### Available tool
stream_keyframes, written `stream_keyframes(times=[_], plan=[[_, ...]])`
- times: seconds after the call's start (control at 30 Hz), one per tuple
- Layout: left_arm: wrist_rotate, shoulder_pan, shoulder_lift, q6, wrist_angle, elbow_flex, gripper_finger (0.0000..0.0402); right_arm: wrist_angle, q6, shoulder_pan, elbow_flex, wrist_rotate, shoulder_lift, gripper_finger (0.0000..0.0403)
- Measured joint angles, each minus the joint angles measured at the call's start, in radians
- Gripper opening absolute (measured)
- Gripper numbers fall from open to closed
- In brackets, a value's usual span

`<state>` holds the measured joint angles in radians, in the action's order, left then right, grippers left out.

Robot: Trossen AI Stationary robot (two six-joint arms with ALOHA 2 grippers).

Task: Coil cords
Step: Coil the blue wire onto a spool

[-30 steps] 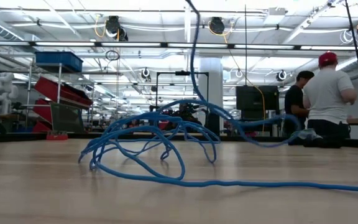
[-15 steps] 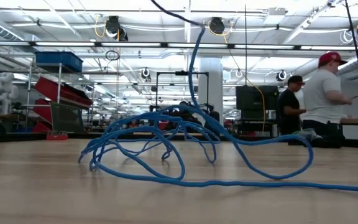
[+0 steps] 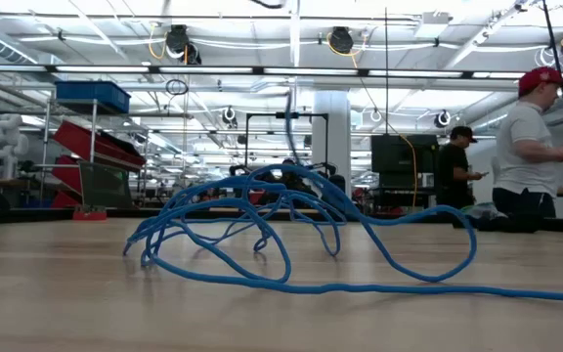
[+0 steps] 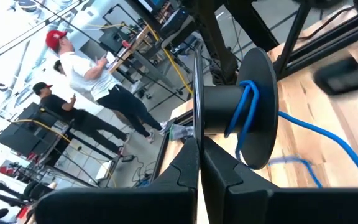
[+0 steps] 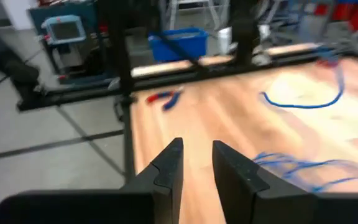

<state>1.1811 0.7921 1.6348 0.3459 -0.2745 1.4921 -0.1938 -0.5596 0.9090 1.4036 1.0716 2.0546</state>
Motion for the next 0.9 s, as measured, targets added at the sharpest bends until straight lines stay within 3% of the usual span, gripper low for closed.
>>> stream_keyframes(times=[0.17, 0.33, 0.43, 0.6, 0.9], plan=[[-0.003, 0.002, 0.000, -0.008, 0.004, 0.000, 0.0006, -0.331, 0.152, -0.048, 0.000, -0.022, 0.141, 0.0121], [-0.004, 0.002, 0.000, -0.010, 0.003, 0.000, 0.0006, -0.486, 0.255, -0.102, -0.001, 0.165, 0.177, 0.0178], [-0.025, 0.002, 0.000, -0.020, 0.002, 0.000, 0.0006, -0.540, 0.307, -0.135, 0.000, 0.193, 0.176, 0.0196], [-0.033, 0.001, 0.000, -0.020, 0.000, 0.000, 0.0006, -0.565, 0.303, -0.194, -0.001, 0.102, 0.176, 0.0202], [-0.034, -0.001, -0.001, -0.027, 0.002, 0.000, 0.0006, -0.566, 0.309, -0.198, -0.001, 0.087, 0.176, 0.0184]])
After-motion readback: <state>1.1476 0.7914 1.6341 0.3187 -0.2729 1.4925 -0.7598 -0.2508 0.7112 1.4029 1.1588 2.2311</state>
